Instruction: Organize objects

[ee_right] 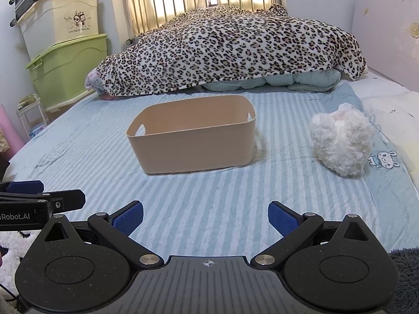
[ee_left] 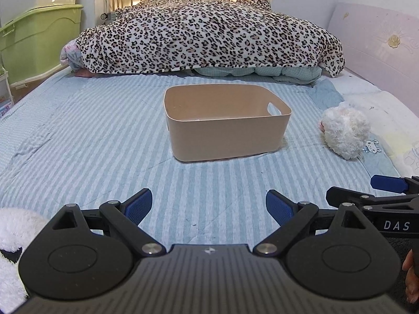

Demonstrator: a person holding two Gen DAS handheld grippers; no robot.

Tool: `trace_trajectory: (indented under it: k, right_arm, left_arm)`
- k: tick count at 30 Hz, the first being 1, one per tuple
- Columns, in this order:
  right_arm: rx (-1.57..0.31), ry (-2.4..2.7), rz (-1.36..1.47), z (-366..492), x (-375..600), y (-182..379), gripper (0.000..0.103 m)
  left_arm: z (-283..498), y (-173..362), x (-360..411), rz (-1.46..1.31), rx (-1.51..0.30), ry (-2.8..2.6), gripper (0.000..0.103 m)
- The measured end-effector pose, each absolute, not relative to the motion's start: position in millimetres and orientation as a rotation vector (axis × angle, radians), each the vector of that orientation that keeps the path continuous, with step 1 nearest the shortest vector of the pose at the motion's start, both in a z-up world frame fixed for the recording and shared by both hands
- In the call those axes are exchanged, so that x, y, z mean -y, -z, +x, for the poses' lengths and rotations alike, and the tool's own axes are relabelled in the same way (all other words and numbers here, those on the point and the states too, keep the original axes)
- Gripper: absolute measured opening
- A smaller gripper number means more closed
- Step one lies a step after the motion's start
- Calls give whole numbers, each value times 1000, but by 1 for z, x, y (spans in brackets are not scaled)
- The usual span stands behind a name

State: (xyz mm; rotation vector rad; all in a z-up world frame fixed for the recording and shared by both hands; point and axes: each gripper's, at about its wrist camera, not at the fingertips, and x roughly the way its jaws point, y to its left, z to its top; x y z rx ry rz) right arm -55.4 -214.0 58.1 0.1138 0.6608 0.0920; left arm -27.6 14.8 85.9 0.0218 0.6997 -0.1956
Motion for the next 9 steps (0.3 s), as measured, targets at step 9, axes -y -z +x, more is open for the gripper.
trace_trajectory:
  k: [9]
  right_arm:
    - [-669,-89,120,-52,215,-56,103]
  left_arm:
    - [-26,-83,-14,39,-695,188,94]
